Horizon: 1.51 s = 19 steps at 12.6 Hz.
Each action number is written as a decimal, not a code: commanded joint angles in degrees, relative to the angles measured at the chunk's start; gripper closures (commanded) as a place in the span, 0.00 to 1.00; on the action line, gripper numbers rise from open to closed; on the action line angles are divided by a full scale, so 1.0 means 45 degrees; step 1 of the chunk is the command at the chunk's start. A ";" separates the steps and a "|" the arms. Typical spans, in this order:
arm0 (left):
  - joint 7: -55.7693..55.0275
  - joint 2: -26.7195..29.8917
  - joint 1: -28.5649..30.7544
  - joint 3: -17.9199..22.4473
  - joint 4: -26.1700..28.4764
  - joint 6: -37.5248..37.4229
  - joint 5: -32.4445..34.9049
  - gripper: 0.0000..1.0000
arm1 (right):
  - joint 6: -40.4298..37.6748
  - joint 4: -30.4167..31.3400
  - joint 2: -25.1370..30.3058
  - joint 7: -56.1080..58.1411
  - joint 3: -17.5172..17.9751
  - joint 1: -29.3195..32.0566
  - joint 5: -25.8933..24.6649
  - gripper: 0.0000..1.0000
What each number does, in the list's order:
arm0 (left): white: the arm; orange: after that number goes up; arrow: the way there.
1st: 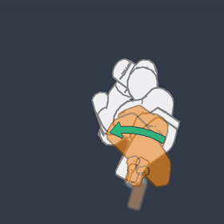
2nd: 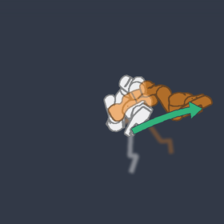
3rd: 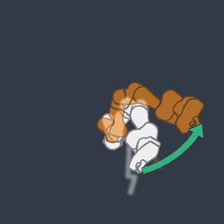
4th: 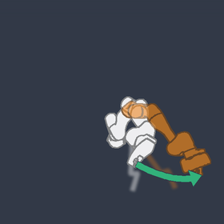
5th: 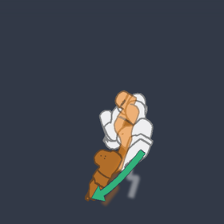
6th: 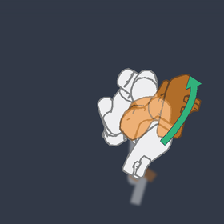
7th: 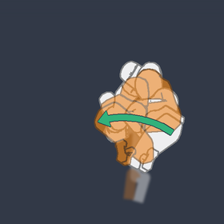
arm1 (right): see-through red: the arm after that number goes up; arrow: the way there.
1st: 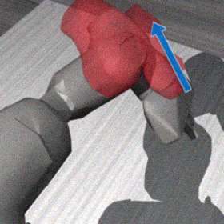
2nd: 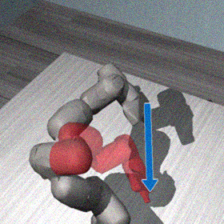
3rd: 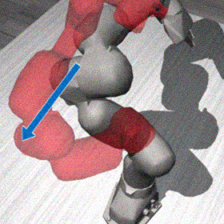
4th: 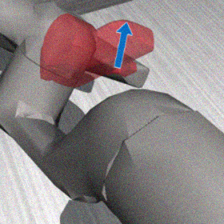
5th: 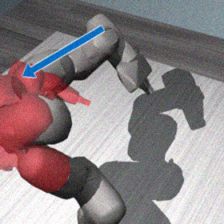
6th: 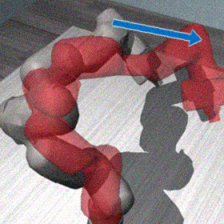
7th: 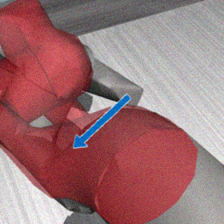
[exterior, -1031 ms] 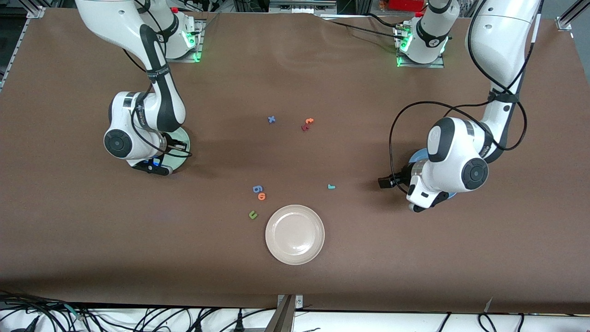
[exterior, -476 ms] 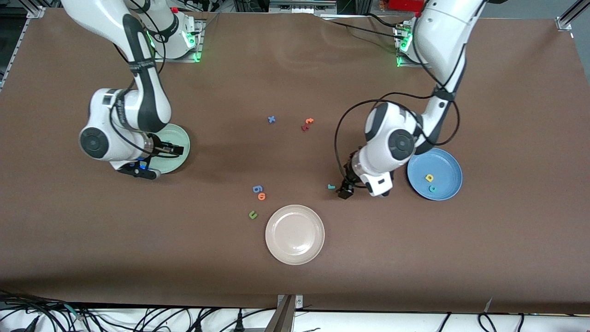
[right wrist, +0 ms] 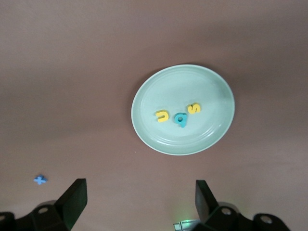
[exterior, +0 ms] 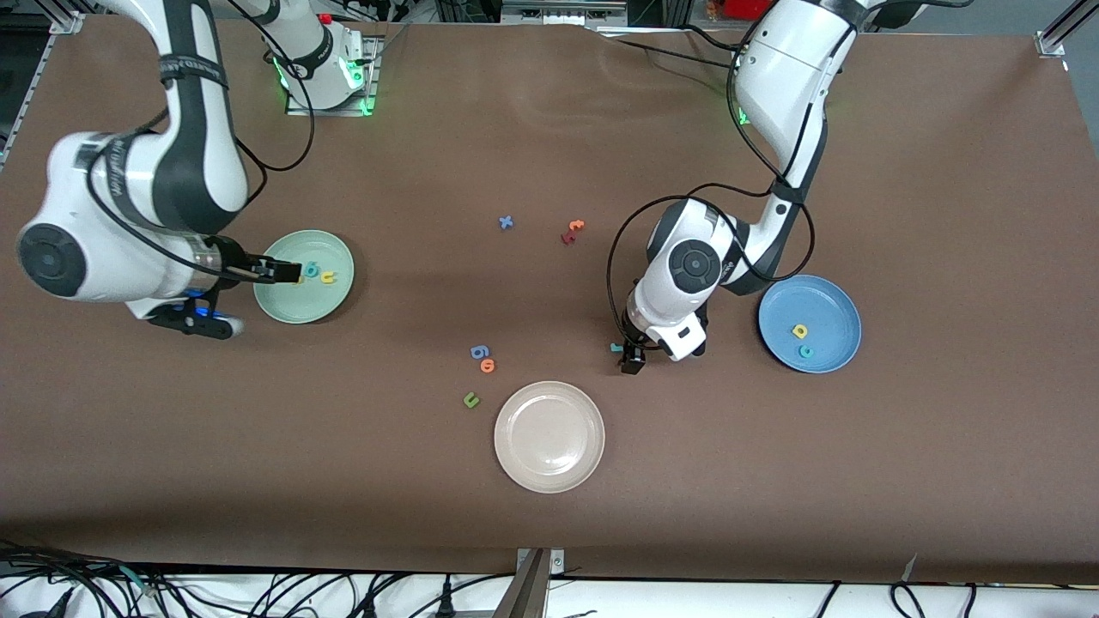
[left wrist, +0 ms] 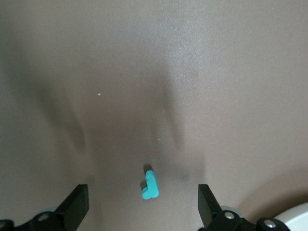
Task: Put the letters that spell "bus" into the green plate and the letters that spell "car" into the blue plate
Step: 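Grasp the teal l letter with the left gripper while the right gripper retracts, then carry the teal letter over the blue plate with the left gripper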
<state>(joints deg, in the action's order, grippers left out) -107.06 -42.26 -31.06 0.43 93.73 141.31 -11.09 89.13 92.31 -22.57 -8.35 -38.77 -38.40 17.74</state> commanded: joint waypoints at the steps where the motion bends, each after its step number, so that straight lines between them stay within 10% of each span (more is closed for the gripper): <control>1: -0.0894 -0.0490 -0.0344 0.0236 -0.0536 -0.0172 0.0684 0.00 | -0.1171 -0.1894 -0.0160 0.0272 -0.0505 0.0115 0.0179 0.01; 6: -0.1716 -0.1135 -0.0598 0.0236 -0.1141 -0.0191 0.1273 0.03 | -0.1134 -0.3401 -0.0121 0.0584 0.0268 0.1709 0.0199 0.01; 13: -0.1872 -0.1136 -0.0696 0.0392 -0.1142 -0.0543 0.1311 0.43 | -0.0843 -0.3855 0.0776 0.0956 0.9521 0.9092 -0.4872 0.00; 19: -0.1989 -0.1136 -0.0755 0.0373 -0.1122 -0.0543 0.1585 0.87 | 0.2284 -0.0651 0.2457 0.0781 0.9611 0.9119 -0.4783 0.01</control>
<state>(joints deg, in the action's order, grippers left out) -113.89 -46.27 -33.64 1.49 89.44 139.62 -6.52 97.14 84.33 -15.34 -4.67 3.45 1.63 -3.24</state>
